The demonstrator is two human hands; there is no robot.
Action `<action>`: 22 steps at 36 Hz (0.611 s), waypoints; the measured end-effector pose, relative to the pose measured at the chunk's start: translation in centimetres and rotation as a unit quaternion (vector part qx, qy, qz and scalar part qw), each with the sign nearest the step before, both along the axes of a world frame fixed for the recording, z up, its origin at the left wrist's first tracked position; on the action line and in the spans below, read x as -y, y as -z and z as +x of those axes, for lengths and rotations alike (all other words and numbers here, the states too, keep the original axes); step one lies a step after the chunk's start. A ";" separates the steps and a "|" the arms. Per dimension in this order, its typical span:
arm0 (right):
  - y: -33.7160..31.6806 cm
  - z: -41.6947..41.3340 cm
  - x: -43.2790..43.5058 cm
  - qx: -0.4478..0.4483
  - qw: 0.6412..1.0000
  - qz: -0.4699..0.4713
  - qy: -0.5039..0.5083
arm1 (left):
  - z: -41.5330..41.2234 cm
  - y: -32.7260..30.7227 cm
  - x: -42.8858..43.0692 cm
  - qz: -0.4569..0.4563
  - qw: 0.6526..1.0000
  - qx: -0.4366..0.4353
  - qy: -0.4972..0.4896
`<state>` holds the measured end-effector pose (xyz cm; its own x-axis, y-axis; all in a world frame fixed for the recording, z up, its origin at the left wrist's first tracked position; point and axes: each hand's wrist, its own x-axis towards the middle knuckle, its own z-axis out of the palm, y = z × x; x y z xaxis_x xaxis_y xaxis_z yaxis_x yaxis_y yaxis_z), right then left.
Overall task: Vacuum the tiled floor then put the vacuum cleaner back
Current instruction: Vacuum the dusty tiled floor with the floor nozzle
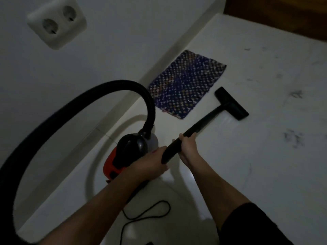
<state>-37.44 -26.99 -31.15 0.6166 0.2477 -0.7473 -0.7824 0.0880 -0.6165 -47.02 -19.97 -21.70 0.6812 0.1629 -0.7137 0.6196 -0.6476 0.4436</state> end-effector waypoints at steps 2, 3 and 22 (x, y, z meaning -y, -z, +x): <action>-1.4 -0.1 1.3 0.000 0.999 -0.009 -0.030 | -0.2 -1.8 1.1 -0.089 0.995 -0.016 -0.042; -2.0 0.0 2.0 -0.007 0.999 -0.006 -0.043 | -0.5 -2.6 1.7 -0.133 0.989 -0.013 -0.070; -7.7 -7.4 10.1 -0.036 0.993 -0.075 0.089 | -5.7 -8.4 9.6 -0.279 0.941 -0.046 -0.185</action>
